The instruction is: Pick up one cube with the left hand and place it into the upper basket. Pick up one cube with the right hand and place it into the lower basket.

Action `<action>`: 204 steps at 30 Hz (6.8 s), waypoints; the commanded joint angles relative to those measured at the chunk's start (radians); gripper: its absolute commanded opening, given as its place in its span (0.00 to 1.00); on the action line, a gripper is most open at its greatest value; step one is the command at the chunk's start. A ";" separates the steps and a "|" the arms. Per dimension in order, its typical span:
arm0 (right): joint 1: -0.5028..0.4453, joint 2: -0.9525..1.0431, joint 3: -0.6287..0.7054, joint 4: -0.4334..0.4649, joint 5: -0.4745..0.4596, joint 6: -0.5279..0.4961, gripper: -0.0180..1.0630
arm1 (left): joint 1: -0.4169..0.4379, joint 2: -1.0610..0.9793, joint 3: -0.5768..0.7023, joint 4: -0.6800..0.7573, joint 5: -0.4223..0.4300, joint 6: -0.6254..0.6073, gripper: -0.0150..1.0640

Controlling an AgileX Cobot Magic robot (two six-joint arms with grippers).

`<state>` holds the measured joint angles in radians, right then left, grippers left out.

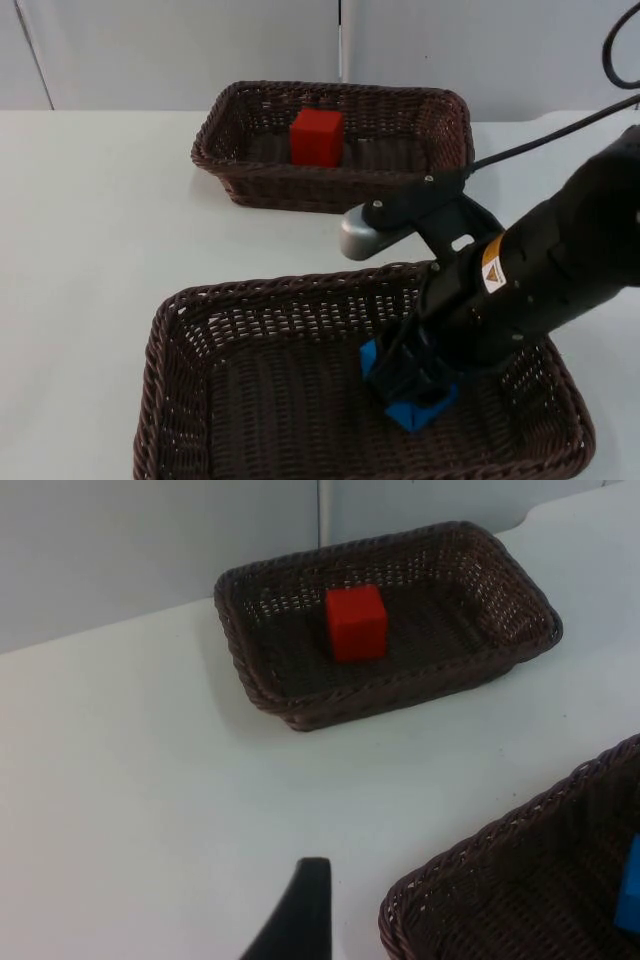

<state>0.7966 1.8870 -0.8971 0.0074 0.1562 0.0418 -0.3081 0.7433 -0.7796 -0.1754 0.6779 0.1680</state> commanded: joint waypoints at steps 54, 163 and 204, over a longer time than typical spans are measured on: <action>0.005 -0.736 -0.003 -0.007 0.165 -0.042 0.86 | -0.005 -0.006 0.006 0.023 -0.002 -0.001 0.84; 0.005 -1.887 0.383 -0.020 0.923 -0.025 0.86 | -0.005 -0.743 0.286 0.142 0.396 -0.151 0.84; 0.005 -1.887 0.383 -0.020 0.923 -0.002 0.99 | -0.005 -0.743 0.286 0.140 0.396 -0.147 0.99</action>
<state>0.7966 0.0037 -0.5172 -0.0102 1.0831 0.0351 -0.3081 0.0047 -0.4971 -0.0336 1.0717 0.0244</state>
